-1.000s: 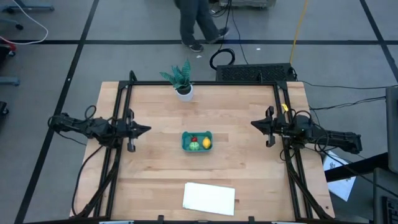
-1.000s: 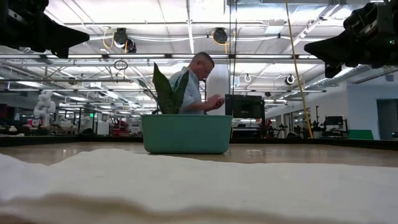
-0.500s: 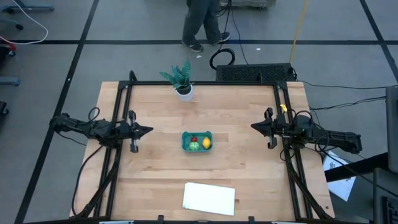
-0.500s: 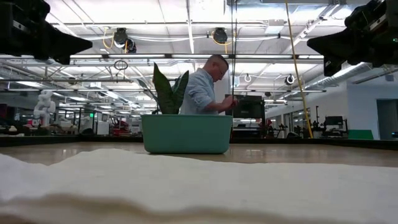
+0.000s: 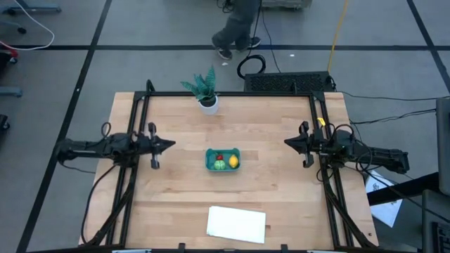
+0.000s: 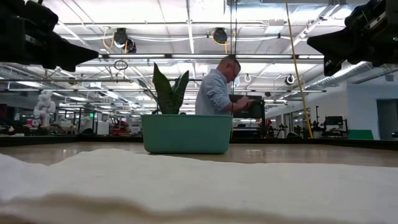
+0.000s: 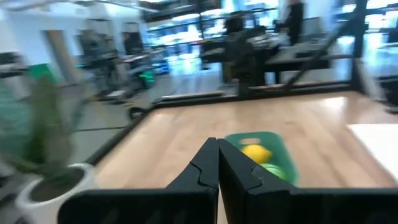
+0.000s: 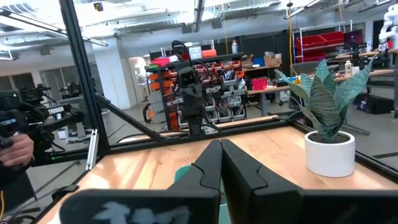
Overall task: Pick and placing Produce into tupperware
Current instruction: Return to Home Position
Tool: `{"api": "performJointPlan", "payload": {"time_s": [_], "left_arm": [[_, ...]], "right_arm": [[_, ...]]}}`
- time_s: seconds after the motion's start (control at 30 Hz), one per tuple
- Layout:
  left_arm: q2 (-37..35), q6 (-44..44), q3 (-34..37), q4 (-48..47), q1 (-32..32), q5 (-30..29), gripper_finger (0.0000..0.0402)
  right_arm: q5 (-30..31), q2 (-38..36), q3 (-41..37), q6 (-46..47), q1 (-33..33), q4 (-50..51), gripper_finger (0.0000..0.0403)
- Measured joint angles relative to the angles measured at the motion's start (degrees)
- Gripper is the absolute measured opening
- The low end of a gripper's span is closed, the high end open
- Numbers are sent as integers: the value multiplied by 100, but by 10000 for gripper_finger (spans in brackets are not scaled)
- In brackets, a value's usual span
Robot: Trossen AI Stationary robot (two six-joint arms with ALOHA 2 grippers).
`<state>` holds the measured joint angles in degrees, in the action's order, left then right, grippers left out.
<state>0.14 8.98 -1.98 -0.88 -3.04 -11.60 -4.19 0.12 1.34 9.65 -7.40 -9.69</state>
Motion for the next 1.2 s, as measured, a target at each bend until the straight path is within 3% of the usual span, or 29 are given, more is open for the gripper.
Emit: {"api": "performJointPlan", "payload": {"time_s": [0.13,1.2], "left_arm": [[0,-10,2,-68,259,699,0],[0,-199,-2,-180,419,866,17]], "right_arm": [[2,0,-2,-2,0,2,0],[-33,0,-2,-138,-2,13,0]]}}
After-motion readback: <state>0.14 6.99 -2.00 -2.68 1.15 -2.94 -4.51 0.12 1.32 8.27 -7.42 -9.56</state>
